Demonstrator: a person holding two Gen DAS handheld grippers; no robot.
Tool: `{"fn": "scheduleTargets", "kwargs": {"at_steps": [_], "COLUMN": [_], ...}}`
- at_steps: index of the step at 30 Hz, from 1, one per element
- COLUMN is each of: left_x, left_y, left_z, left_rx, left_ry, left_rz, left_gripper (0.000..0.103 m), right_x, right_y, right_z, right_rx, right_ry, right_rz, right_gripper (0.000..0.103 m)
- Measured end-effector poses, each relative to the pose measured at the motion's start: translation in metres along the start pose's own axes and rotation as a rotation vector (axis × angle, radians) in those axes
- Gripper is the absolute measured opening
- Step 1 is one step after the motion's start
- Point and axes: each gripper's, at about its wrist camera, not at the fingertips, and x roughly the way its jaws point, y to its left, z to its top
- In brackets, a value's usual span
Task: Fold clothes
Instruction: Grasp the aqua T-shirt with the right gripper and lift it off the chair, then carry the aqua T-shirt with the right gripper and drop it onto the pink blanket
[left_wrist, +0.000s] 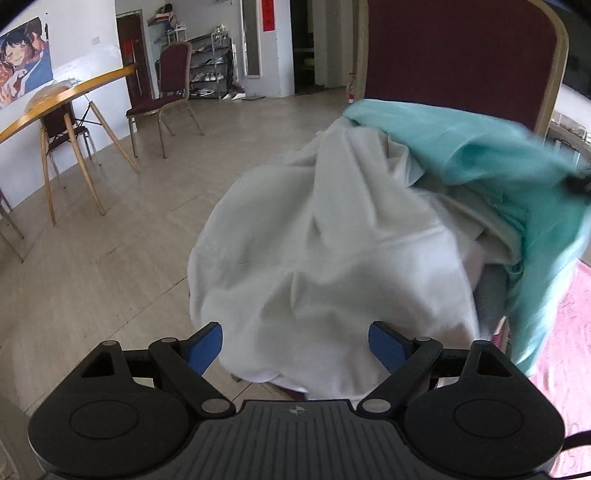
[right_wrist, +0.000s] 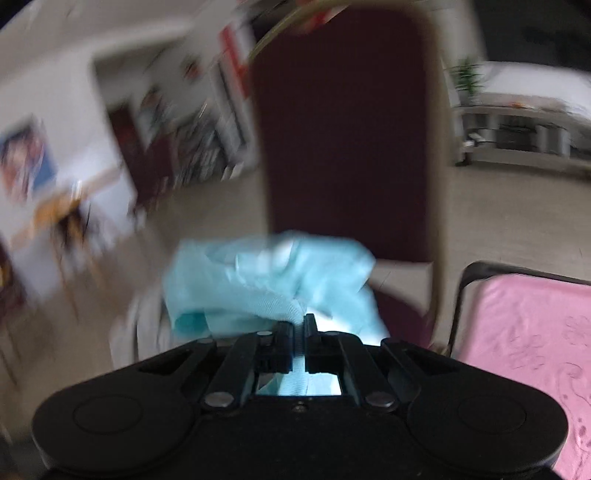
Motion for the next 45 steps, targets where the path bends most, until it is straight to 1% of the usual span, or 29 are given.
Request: {"fn": "scheduleTargets", "kwargs": {"at_steps": [3, 5, 7, 9, 12, 15, 18, 20, 22, 25, 27, 30, 31, 33, 34, 36, 37, 39, 40, 41, 43, 44, 45], "left_x": [-0.017, -0.028, -0.039, -0.05, -0.072, -0.094, -0.105, -0.105, -0.105, -0.108, -0.111, -0.113, -0.114, -0.118, -0.12, -0.128, -0.133, -0.142, -0.15, -0.156, -0.169, -0.172, -0.175], "left_y": [-0.011, -0.022, -0.031, -0.039, -0.058, -0.082, -0.102, -0.114, -0.125, -0.142, -0.156, -0.178, -0.184, -0.196, -0.2, -0.206, -0.208, -0.21, -0.208, -0.204, -0.197, -0.194, -0.191], "left_z": [0.001, 0.0, 0.001, 0.003, -0.003, -0.017, -0.033, -0.044, -0.057, -0.075, -0.085, -0.104, -0.108, -0.114, -0.113, -0.106, -0.102, -0.094, -0.089, -0.085, -0.08, -0.079, -0.078], "left_rx": [0.017, 0.043, 0.066, 0.085, 0.122, 0.184, 0.244, 0.271, 0.29, 0.316, 0.344, 0.388, 0.399, 0.419, 0.42, 0.413, 0.405, 0.391, 0.378, 0.37, 0.356, 0.354, 0.353], "left_ry": [-0.027, -0.05, -0.072, -0.092, -0.11, -0.118, -0.104, -0.077, -0.041, 0.007, 0.029, 0.069, 0.074, 0.081, 0.073, 0.047, 0.029, -0.009, -0.034, -0.056, -0.1, -0.111, -0.12], "left_rz": [-0.022, -0.034, -0.046, -0.059, -0.096, -0.152, -0.206, -0.22, -0.235, -0.279, -0.302, -0.346, -0.356, -0.375, -0.376, -0.365, -0.354, -0.33, -0.322, -0.315, -0.301, -0.294, -0.287], "left_gripper": [0.087, 0.087, 0.087, 0.087, 0.087, 0.088, 0.091, 0.091, 0.091, 0.091, 0.091, 0.09, 0.09, 0.09, 0.09, 0.09, 0.09, 0.09, 0.09, 0.09, 0.091, 0.091, 0.091], "right_x": [-0.047, -0.084, -0.119, -0.151, -0.195, -0.227, -0.258, -0.269, -0.279, -0.278, -0.279, -0.291, -0.296, -0.302, -0.3, -0.293, -0.291, -0.288, -0.29, -0.294, -0.308, -0.315, -0.321], "right_y": [-0.04, -0.071, -0.099, -0.125, -0.157, -0.18, -0.202, -0.214, -0.231, -0.249, -0.257, -0.271, -0.277, -0.29, -0.29, -0.282, -0.276, -0.262, -0.258, -0.26, -0.277, -0.289, -0.304], "right_z": [0.033, 0.052, 0.063, 0.069, 0.066, 0.053, 0.042, 0.038, 0.031, 0.015, 0.002, -0.017, -0.02, -0.024, -0.02, -0.005, 0.005, 0.03, 0.042, 0.051, 0.052, 0.045, 0.032], "right_rx": [0.087, 0.16, 0.215, 0.259, 0.303, 0.331, 0.346, 0.373, 0.399, 0.382, 0.385, 0.47, 0.509, 0.614, 0.634, 0.623, 0.614, 0.59, 0.585, 0.606, 0.708, 0.759, 0.804], "right_ry": [-0.155, -0.24, -0.299, -0.333, -0.348, -0.341, -0.355, -0.334, -0.274, -0.138, -0.08, -0.074, -0.074, -0.048, -0.038, -0.045, -0.071, -0.167, -0.24, -0.33, -0.492, -0.554, -0.599], "right_rz": [-0.105, -0.177, -0.231, -0.271, -0.318, -0.37, -0.455, -0.507, -0.525, -0.517, -0.493, -0.416, -0.376, -0.236, -0.172, -0.08, -0.037, 0.039, 0.058, 0.062, 0.049, 0.021, -0.023], "right_gripper": [0.004, 0.004, 0.004, 0.004, 0.004, 0.005, 0.005, 0.005, 0.005, 0.005, 0.005, 0.005, 0.005, 0.005, 0.005, 0.005, 0.005, 0.005, 0.005, 0.005, 0.005, 0.005, 0.005]}}
